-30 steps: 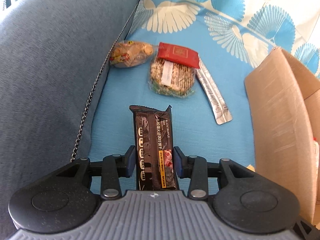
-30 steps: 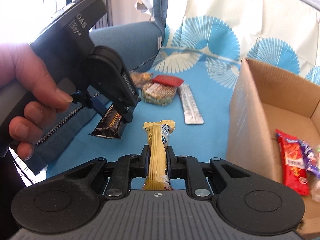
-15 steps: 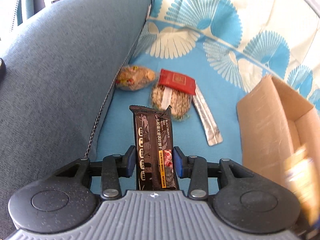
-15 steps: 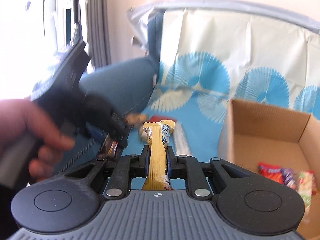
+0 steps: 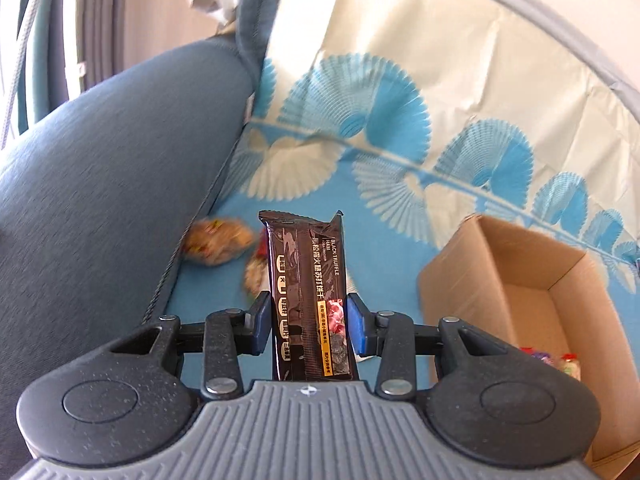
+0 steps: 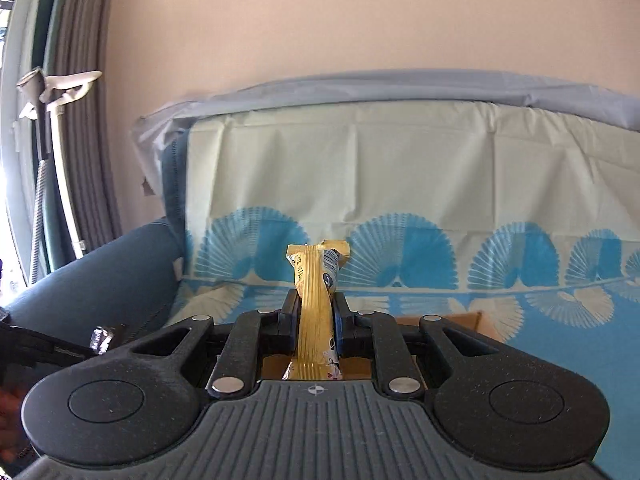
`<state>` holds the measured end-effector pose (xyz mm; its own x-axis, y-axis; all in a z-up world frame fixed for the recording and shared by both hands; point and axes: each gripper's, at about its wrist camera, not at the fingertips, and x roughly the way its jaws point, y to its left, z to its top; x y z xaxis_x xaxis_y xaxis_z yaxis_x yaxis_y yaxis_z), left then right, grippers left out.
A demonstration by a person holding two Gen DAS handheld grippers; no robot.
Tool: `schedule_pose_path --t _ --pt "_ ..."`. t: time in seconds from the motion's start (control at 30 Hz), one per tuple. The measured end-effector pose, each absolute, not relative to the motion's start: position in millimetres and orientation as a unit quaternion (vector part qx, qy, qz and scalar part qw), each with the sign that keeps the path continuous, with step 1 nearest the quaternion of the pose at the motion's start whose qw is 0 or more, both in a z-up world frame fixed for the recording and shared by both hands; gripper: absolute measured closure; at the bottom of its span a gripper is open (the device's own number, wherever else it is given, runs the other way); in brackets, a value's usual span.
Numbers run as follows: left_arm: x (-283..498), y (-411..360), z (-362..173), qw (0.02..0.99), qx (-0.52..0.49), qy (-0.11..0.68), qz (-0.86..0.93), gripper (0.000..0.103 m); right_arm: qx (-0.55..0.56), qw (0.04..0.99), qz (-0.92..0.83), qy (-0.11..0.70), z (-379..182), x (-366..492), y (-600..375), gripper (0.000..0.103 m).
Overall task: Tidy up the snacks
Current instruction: 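Carry the dark chocolate bar and yellow wafer bar over the box, then open the left tool while the right tool opens, releasing both bars into the box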
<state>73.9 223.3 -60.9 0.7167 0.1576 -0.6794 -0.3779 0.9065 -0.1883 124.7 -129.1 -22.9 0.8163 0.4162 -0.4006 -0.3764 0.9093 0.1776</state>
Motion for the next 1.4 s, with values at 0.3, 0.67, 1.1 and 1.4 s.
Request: schedule_pose_path --t 0.3,0.67,1.1,1.4 --pt "90.7 176.2 -43.1 0.942 -0.135 0.29 0.104 0.06 0.021 0.96 0.167 0.225 -42.5 118.8 -166.4 0.086" --pt "114.6 93.7 -31.1 0.969 -0.096 0.229 0.017 0.06 0.015 0.964 0.112 0.243 -56.7 127.6 -219.6 0.086" --pt "116.3 15.6 -38.8 0.981 0.007 0.18 -0.068 0.06 0.003 0.965 0.105 0.24 -62.1 132.4 -221.2 0.086" --pt "120.5 13.0 -41.4 0.979 -0.009 0.186 -0.083 0.06 -0.006 0.965 0.113 0.237 -61.7 131.2 -217.5 0.086"
